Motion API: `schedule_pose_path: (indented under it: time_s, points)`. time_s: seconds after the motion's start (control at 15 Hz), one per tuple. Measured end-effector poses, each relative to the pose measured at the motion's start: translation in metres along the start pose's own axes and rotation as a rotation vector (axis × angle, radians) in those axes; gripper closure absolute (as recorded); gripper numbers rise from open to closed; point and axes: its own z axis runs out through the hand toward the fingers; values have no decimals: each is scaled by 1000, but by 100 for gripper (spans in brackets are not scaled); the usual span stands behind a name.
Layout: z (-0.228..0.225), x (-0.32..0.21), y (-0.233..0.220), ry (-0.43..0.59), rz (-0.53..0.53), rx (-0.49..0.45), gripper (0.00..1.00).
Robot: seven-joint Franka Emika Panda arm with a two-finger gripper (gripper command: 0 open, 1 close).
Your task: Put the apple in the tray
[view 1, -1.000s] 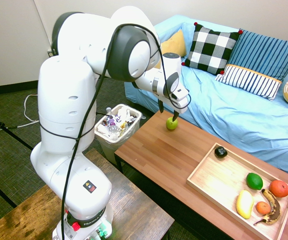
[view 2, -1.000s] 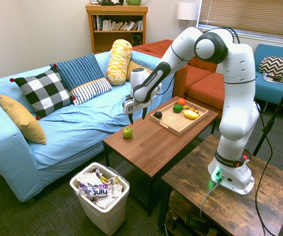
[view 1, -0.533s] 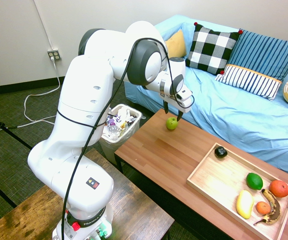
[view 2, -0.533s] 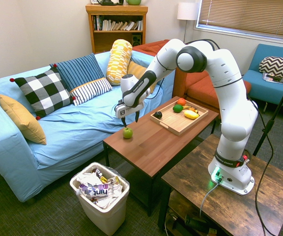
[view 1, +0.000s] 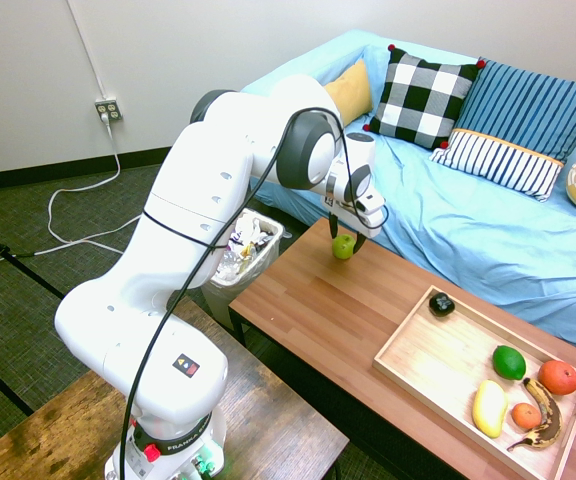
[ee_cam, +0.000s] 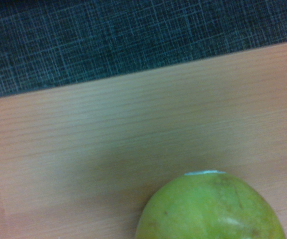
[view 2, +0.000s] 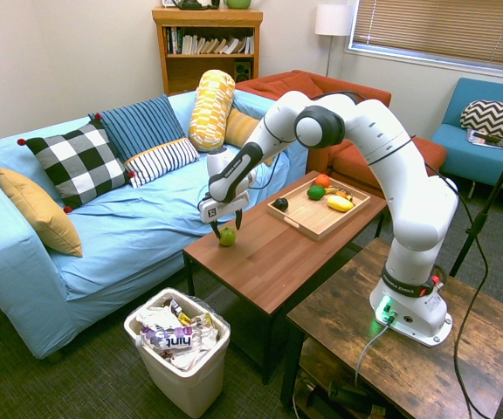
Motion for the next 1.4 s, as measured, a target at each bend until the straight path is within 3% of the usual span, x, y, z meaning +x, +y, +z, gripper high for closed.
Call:
schedule_pose_path:
  time_s: [0.07, 0.13, 0.8, 1.07, 1.4]
  points:
    - [4, 0, 0, -2, 1, -4, 0]
    - [8, 0, -1, -5, 1, -6, 100]
    - [16, -1, -9, -24, -1, 8, 100]
    - [-36, 20, 11, 27, 33, 50, 100]
    - [-114, 82, 100, 62, 144, 95, 100]
